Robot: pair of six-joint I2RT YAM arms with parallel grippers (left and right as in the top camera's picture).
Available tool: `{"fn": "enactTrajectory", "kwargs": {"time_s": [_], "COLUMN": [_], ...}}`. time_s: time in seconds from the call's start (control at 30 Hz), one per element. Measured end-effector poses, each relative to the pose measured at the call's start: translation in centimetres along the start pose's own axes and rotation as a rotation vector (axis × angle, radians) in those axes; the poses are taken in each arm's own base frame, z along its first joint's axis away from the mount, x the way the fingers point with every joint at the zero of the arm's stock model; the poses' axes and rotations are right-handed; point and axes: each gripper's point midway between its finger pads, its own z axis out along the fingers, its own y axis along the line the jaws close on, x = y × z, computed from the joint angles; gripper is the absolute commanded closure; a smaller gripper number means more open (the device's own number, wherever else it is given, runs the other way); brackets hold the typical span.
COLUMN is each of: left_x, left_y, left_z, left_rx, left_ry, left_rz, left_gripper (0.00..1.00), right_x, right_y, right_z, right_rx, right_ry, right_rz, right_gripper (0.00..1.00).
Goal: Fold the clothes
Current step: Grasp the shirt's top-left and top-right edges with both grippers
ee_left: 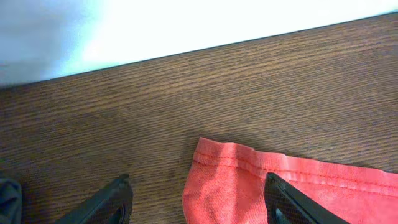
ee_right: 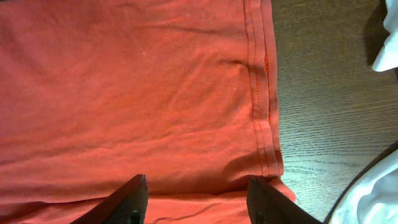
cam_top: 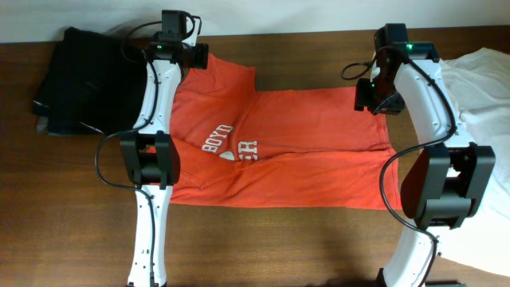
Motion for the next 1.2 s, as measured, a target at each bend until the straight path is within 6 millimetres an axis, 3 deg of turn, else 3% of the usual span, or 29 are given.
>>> {"fn": "enactTrajectory", "kwargs": {"time_s": [0.1, 0.2, 0.3, 0.37, 0.5, 0.57, 0.67, 0.7, 0.73, 0.77, 0.93, 1.03, 1.13, 1.2], "left_x": [0.4, 2.1, 2.1, 2.1, 2.0, 1.9, 2.0, 1.9, 1.9, 2.0, 2.1, 2.1, 2.3, 2.4], "left_y": [-0.4, -0.9, -1.0, -1.1, -1.2, -1.1, -1.1, -1.1, -1.1, -1.1, -1.0, -1.0, -1.0, -0.9], "left_z": [0.6, 2.2, 2.2, 2.2, 2.2, 2.3, 2.4, 2.4, 2.4, 2.4, 2.3, 2.3, 2.2, 2.1], "left_rx": [0.004, 0.017, 0.021, 0.026, 0.026, 0.026, 0.025, 0.025, 0.025, 0.025, 0.025, 0.025, 0.025, 0.026], "left_ry": [0.007, 0.037, 0.037, 0.037, 0.031, 0.027, 0.027, 0.026, 0.027, 0.028, 0.035, 0.036, 0.043, 0.052], "left_rz": [0.004, 0.006, 0.006, 0.008, 0.008, 0.008, 0.007, 0.007, 0.007, 0.007, 0.006, 0.006, 0.005, 0.003], "left_gripper": [0.42, 0.43, 0.82, 0.88, 0.88, 0.87, 0.87, 0.87, 0.87, 0.87, 0.87, 0.87, 0.85, 0.85], "right_x": [0.0, 0.0, 0.0, -0.1, -3.4, -5.6, -6.9, -7.4, -8.3, -8.8, -11.8, -12.0, -11.4, -11.5], "right_y": [0.0, 0.0, 0.0, 0.0, 0.4, -0.5, -3.8, -5.0, -5.1, -4.9, -4.7, -4.4, -4.4, -4.2], "right_z": [0.0, 0.0, 0.0, 0.0, -0.1, -0.4, 2.4, 4.8, 7.1, 8.1, 7.7, 8.0, 11.5, 12.3], "right_rx": [0.0, -0.001, -0.001, -0.001, -0.02, -0.024, -0.009, 0.0, 0.003, 0.0, -0.007, -0.019, -0.021, -0.028], "right_ry": [0.0, 0.0, -0.001, -0.003, -0.138, -0.224, -0.222, -0.211, -0.226, -0.237, -0.364, -0.368, -0.326, -0.324], "right_rz": [0.0, 0.0, 0.0, 0.0, -0.013, -0.005, 0.02, 0.022, -0.009, -0.023, -0.034, -0.038, -0.044, -0.045], "right_gripper": [0.45, 0.45, 0.44, 0.25, 0.25, 0.31, 0.37, 0.41, 0.53, 0.56, 0.47, 0.48, 0.52, 0.55]}}
